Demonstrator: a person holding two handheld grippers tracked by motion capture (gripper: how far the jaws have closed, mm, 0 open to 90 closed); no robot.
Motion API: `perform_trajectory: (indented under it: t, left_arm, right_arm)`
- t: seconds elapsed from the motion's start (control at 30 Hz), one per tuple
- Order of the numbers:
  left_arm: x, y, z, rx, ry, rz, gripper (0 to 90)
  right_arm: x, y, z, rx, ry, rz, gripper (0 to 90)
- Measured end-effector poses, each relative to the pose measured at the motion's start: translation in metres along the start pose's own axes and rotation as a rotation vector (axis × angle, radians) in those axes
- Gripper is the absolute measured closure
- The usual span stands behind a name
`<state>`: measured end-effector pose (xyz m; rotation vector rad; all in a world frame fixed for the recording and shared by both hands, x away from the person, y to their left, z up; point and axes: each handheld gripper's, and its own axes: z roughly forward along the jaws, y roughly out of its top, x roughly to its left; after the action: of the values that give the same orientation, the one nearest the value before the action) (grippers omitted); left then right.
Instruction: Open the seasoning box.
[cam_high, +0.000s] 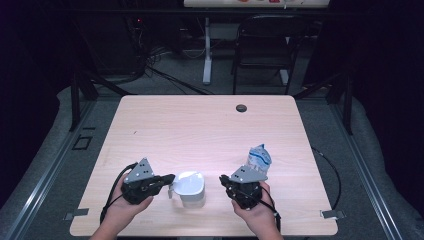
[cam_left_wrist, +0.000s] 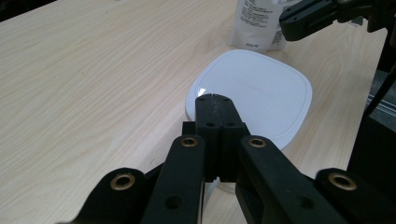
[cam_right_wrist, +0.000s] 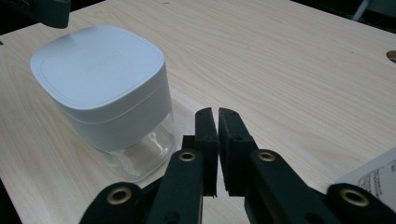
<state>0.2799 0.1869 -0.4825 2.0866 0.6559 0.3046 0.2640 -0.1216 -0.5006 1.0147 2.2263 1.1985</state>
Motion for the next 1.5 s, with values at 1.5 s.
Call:
perform_trajectory:
  t: [1.5]
  left_arm:
    - [-0.003, -0.004, 0.005, -0.009, 0.006, 0.005, 90.0]
  right_arm:
    - [0.022, 0.001, 0.012, 0.012, 0.098, -0.042, 90.0]
